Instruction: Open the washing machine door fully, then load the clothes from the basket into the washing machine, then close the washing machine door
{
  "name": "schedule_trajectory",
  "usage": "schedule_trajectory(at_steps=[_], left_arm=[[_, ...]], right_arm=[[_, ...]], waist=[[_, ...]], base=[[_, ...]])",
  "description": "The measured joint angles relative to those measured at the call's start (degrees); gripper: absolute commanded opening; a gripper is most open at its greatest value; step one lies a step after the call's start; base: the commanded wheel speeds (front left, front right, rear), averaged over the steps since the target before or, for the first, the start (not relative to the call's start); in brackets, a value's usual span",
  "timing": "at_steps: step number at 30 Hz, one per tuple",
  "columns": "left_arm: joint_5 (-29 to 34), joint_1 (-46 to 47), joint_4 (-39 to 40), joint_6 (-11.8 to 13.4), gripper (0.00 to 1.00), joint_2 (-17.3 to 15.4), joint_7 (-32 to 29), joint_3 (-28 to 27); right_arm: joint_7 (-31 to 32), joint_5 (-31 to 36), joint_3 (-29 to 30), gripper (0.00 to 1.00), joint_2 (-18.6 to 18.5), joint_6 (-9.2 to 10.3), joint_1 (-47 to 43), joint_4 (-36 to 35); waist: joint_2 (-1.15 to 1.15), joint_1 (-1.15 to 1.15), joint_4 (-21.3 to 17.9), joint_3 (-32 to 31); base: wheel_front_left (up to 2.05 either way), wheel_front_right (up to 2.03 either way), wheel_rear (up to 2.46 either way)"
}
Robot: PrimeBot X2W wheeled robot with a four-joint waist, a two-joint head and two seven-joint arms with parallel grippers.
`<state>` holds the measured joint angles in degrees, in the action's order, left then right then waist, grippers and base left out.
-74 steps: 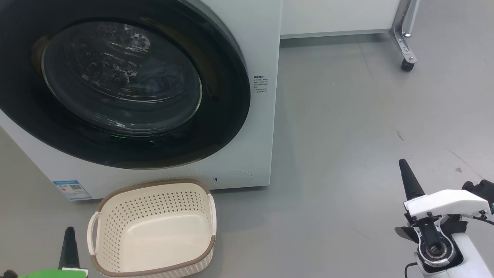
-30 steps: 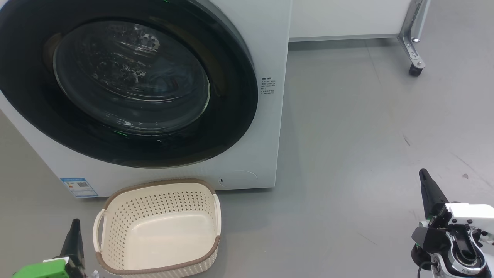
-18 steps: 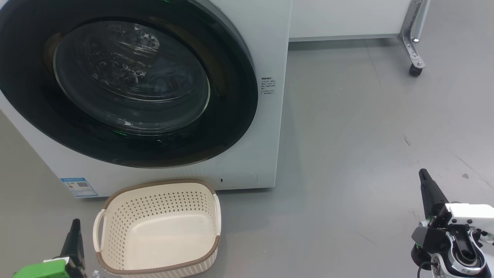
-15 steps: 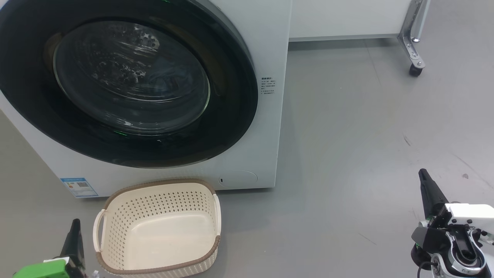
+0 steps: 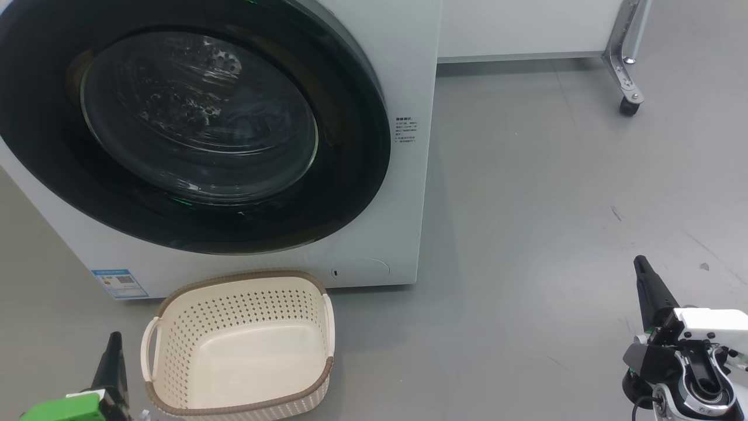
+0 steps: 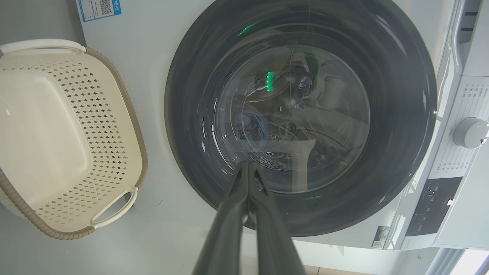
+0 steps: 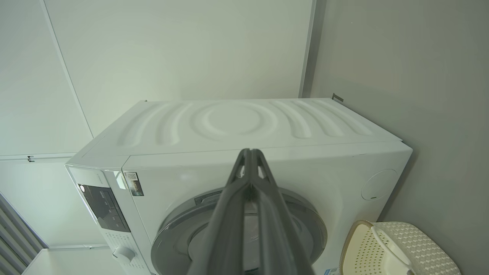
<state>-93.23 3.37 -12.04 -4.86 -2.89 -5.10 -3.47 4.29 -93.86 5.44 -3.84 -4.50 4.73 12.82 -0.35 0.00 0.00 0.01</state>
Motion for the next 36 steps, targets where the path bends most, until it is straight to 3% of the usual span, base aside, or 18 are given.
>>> schedule_trajectory(at_steps=[36], left_arm=[[0.0, 0.01, -0.11, 0.0, 0.0, 0.01, 0.0, -0.02]], right_arm=[[0.0, 0.0, 0.04, 0.0, 0.01, -0.01, 0.0, 0.0]], waist=[[0.0, 0.0, 0.0, 0.0]], base=[[0.0, 0.0, 0.0]])
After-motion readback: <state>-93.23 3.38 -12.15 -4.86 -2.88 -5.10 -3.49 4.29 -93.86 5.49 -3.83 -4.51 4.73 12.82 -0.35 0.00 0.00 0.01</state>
